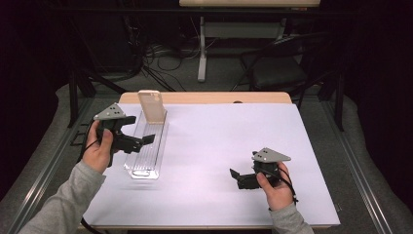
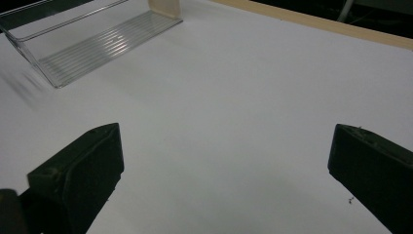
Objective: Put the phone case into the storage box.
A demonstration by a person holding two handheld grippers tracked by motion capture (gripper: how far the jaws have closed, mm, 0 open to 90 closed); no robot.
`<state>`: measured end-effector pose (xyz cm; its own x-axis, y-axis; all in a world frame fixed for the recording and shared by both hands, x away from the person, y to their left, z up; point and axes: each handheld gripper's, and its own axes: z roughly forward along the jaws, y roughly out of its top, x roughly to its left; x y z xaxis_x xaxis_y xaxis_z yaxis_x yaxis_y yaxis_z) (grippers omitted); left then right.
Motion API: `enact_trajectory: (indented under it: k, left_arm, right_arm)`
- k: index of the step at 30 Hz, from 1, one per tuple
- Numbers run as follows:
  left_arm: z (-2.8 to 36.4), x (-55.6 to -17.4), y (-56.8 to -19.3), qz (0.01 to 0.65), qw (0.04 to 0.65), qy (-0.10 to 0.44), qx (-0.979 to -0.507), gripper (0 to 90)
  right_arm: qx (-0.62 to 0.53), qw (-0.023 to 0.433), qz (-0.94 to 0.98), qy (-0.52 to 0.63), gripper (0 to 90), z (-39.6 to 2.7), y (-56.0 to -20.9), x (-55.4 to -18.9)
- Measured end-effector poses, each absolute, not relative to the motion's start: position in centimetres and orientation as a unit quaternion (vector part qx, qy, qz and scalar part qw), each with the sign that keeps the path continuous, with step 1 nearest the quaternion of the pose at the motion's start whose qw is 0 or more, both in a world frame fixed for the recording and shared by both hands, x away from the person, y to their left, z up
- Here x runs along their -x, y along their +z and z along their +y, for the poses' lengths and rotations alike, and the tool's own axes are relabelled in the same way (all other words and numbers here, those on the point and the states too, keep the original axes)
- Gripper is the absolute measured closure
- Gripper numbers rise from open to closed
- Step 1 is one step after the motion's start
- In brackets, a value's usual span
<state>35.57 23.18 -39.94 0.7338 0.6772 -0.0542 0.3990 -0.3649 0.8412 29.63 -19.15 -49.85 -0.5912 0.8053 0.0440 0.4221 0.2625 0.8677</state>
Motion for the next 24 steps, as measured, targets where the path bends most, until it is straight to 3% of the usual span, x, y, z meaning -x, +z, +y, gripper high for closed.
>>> enact_trajectory:
  k: [8,24]
  left_arm:
    - [22.8,-34.2,-41.9,0.321,0.488,0.133,-0.801,0.7]
    - [22.5,-32.9,-44.7,0.322,0.483,0.129,-0.804,0.7]
  right_arm:
    - [-0.397,0.212,0.768,0.455,0.0,-19.7,-49.8,-29.1]
    - [-0.405,0.206,0.766,0.454,0.0,-20.2,-50.1,-29.1]
